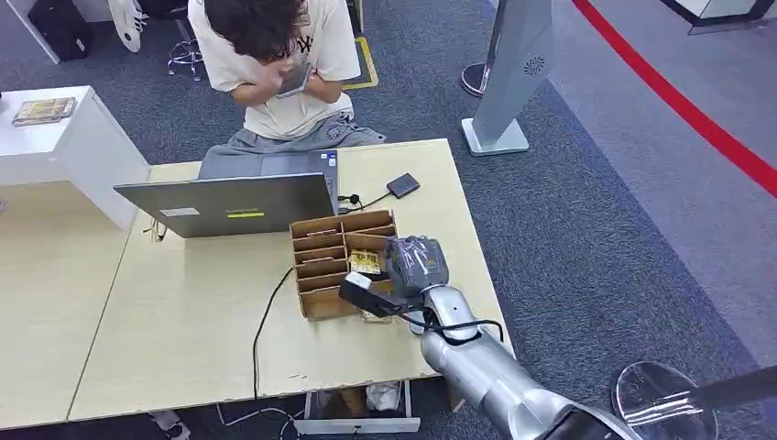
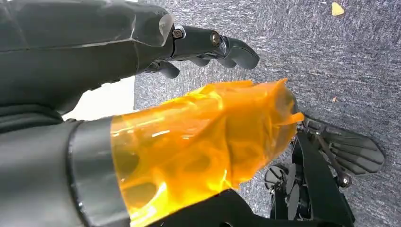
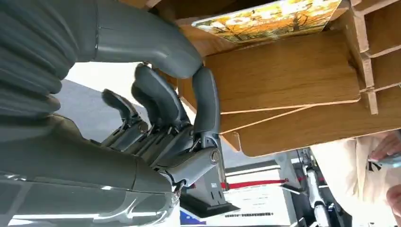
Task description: Pass the card to the sensor for recognition and then transmit it.
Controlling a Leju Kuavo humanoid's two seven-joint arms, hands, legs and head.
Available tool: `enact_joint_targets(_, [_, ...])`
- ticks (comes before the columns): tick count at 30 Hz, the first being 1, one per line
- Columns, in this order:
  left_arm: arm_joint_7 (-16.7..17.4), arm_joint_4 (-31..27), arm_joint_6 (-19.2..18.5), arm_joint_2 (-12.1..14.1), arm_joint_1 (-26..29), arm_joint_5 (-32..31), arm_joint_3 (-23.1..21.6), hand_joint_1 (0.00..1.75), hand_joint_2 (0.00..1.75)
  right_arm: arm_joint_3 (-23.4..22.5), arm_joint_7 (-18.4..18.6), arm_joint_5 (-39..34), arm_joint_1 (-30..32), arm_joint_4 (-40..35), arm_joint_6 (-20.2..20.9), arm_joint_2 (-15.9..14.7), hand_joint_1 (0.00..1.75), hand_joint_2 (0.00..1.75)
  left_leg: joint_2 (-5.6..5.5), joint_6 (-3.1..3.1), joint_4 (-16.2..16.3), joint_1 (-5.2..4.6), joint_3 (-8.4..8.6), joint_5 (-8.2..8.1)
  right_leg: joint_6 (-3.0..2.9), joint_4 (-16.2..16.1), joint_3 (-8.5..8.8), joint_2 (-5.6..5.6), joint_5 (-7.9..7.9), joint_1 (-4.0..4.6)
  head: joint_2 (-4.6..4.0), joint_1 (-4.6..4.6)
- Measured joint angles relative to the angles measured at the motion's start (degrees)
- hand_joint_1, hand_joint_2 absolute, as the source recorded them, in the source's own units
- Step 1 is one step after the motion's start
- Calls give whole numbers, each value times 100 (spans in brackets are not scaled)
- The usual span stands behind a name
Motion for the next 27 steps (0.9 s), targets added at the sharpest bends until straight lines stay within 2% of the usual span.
enact_joint_targets(5, [0, 0, -2, -2, 0, 2, 0, 0, 0, -26, -20, -2, -18, 22, -24, 2, 112, 175, 0, 0, 0, 0, 0, 0, 0, 0, 0, 0, 0, 0, 0, 0])
enact_joint_targets(8, [0, 0, -2, -2, 0, 17, 0, 0, 0, -83, -68, -42, -18, 2, -101, 15, 79, 175, 0, 0, 1, 0, 0, 0, 0, 0, 0, 0, 0, 0, 0, 0])
enact_joint_targets(14, [-2, 0, 17, -7, 3, 59, 0, 0, 0, -300, -125, -153, -12, -389, -245, 15, 77, 175, 1, 0, 3, 0, 0, 0, 0, 0, -1, 2, 1, 0, 0, -2])
enact_joint_targets(15, [-2, 0, 17, -9, 2, 63, 0, 0, 0, -330, -131, -157, 3, -486, -247, 15, 82, 175, 1, 0, 4, 0, 0, 0, 0, 0, -1, 2, 1, 0, 0, 0])
enact_joint_targets(23, [-11, 0, 35, -50, 9, 120, 0, 0, 0, -610, -212, -223, 301, -1553, -267, 9, 82, 175, 1, 0, 4, 0, -1, 0, 0, 0, -2, 2, 0, 0, 0, 0])
enact_joint_targets(24, [-11, 0, 35, -52, 9, 124, 2, 0, 0, -625, -223, -223, 331, -1663, -269, 9, 93, 175, 1, 0, 4, 0, -1, 0, 0, 0, -2, 2, 0, 0, 0, 0])
enact_joint_targets(27, [-20, 0, 39, -57, 9, 140, 2, 0, 0, -669, -258, -216, 444, -1970, -275, 7, 93, 175, 1, 0, 4, 0, -1, 0, 0, 0, -2, 2, 0, 0, 0, -2])
